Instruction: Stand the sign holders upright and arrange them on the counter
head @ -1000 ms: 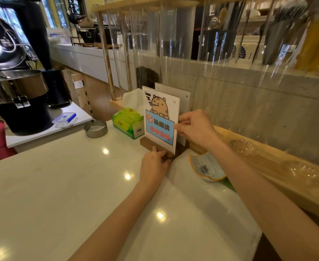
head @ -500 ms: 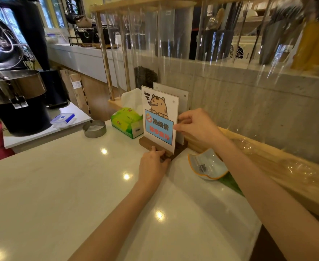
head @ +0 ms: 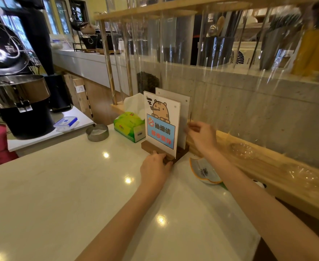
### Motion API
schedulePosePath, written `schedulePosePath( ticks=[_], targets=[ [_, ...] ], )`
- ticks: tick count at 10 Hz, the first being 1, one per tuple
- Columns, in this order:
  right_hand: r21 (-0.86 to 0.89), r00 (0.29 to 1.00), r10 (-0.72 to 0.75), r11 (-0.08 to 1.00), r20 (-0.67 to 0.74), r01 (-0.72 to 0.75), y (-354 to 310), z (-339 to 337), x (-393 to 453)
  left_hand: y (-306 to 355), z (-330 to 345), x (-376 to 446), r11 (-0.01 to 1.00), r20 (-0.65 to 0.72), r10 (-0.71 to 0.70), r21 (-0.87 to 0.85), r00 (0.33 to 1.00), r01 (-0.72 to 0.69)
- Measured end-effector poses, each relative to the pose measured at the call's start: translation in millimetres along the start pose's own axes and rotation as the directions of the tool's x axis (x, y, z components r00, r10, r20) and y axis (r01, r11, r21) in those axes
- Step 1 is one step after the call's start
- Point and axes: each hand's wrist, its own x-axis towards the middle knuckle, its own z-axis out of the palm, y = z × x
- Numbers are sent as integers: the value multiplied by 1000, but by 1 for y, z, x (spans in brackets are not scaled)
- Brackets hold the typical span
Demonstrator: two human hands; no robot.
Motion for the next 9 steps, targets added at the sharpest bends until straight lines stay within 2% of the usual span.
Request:
schedulePosePath(
  ticks=[4,5,6,7,8,9],
  targets=[
    [-97,997,-72,993,5,72,1,3,-3,-1,0,1,999,18,-11,-31,1000,11],
    [-70,998,-16,997,53,19,0,0,-1,-3,-2,1,998,37,-1,-60,999,4],
    [-62,996,59,997,61,-55,-4,-2,-2,-8,-14,-2,992,120,16,-124,993,-1],
    [79,987,44,996,-156,-32,-23,-8,-14,-15,-39,-8,990,114,55,-132,992,-40],
    [242,913,-119,944,-391,227,-66,-11,-38,-21,-83,-24,987,9,66,-145,998,-64],
    [504,853,-308,702,-420,502,-117,-13,-77,-25,-133,-43,949,-221,73,-285,973,-136]
  ],
)
